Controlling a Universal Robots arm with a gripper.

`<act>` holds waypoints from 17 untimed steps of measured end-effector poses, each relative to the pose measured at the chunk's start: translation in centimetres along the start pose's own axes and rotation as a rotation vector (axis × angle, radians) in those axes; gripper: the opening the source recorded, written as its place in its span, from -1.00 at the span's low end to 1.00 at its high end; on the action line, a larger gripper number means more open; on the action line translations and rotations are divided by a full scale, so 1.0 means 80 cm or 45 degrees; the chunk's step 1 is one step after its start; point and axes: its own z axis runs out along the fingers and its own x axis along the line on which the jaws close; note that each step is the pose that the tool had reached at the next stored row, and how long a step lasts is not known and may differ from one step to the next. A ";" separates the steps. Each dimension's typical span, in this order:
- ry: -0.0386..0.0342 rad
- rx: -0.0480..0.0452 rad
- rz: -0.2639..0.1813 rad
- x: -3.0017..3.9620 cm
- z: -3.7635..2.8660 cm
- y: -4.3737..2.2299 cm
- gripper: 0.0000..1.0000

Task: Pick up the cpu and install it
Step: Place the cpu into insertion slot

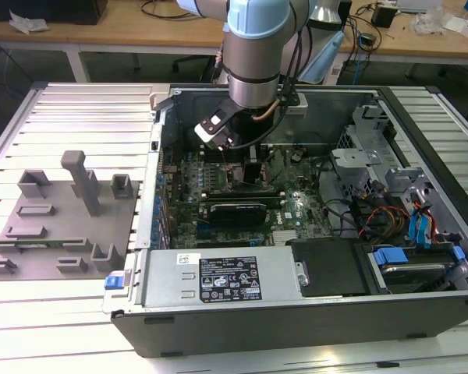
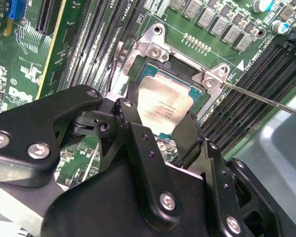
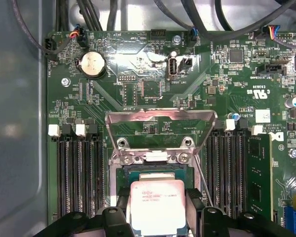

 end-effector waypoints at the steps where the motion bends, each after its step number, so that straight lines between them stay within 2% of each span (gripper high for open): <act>1: -0.0001 0.000 0.000 0.0000 0.0000 0.0000 0.06; 17: 0.0021 0.001 0.012 0.0002 0.0040 0.0014 0.06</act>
